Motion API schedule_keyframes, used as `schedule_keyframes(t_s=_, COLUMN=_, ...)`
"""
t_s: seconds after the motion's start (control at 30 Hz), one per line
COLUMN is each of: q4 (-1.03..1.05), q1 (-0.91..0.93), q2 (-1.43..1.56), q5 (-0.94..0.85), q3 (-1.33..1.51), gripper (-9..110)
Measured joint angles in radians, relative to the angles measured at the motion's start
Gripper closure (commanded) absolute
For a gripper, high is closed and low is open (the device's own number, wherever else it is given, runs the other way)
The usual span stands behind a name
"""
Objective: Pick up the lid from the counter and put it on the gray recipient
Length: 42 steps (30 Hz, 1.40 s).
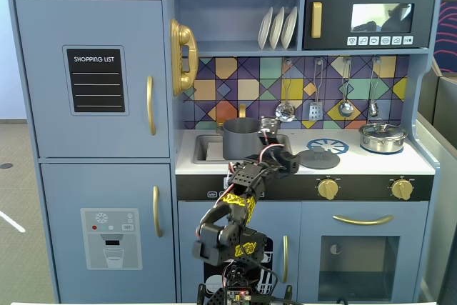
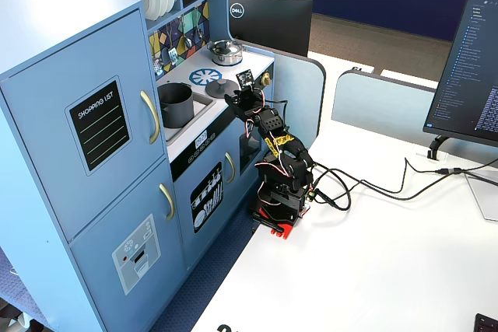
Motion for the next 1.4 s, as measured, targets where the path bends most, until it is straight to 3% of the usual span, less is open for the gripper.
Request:
schedule_keyframes(t_s=0.3, q4=-0.221, q1=0.055, q2=-0.156, q5=0.051, q3=0.000, gripper=67)
schedule_keyframes(t_s=0.6, q4=-0.410, q1=0.058, q2=-0.314, q5=0.051, q3=0.000, gripper=68)
schedule_keyframes(t_s=1.4, q4=-0.594, q1=0.075, q2=-0.739, q5=0.051, q3=-0.195, gripper=73)
